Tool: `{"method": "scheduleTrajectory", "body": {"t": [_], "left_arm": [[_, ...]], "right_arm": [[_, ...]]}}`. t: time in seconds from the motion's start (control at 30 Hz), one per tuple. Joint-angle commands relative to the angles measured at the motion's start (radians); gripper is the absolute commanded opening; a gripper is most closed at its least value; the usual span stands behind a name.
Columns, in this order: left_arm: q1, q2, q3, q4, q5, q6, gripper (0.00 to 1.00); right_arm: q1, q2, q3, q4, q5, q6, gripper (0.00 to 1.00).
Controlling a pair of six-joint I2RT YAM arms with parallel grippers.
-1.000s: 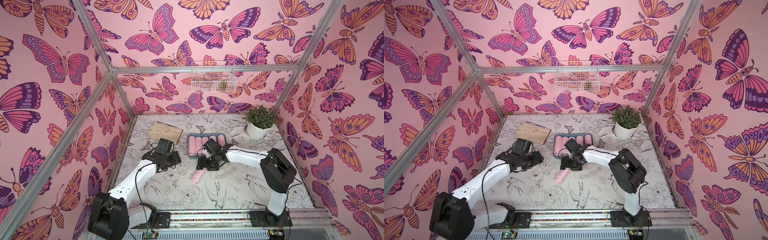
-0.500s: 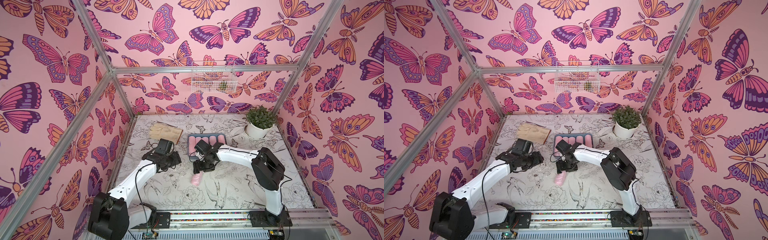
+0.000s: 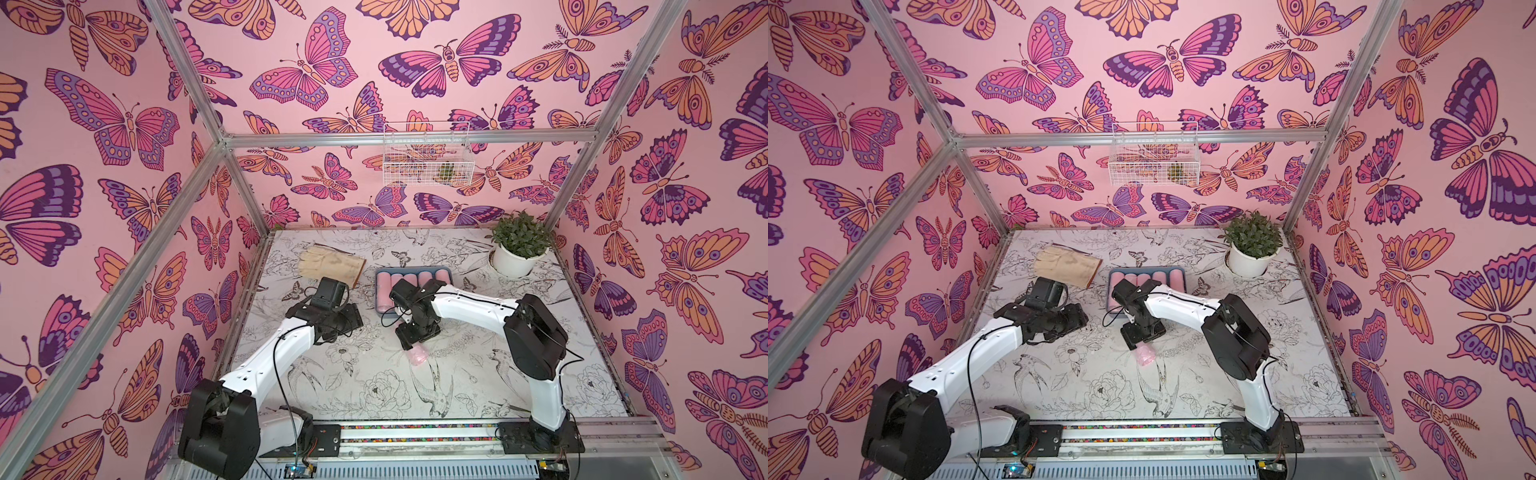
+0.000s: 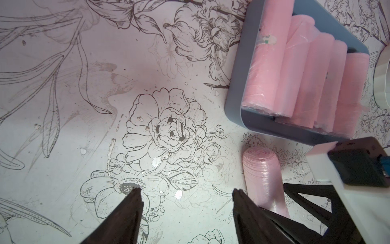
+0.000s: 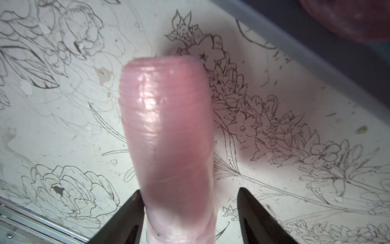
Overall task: Put the roll of trash bags into the storage box
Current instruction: Pick up the roll of trash bags from the center of the board.
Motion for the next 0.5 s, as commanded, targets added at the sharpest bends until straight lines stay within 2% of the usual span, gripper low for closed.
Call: {"method": "scheduleTrajectory", "body": {"t": [0.0,0.27,0.47], "left_arm": [[0.008,0.005,0.009,-0.008,0.009,0.0,0.72],[0.011,0.004,0.003,-0.007,0.006,-0.001,0.72],[0.013,0.004,0.0,-0.007,0.004,-0.005,0.71]], "right_arm": [[0.001,0.009,0.005,-0.016,-0.019,-0.026,0.73],[0.002,0.018,-0.014,0.038,-0.051,-0.007,0.73],[0.002,0.028,-0.033,0.053,-0.03,0.006,0.73]]}}
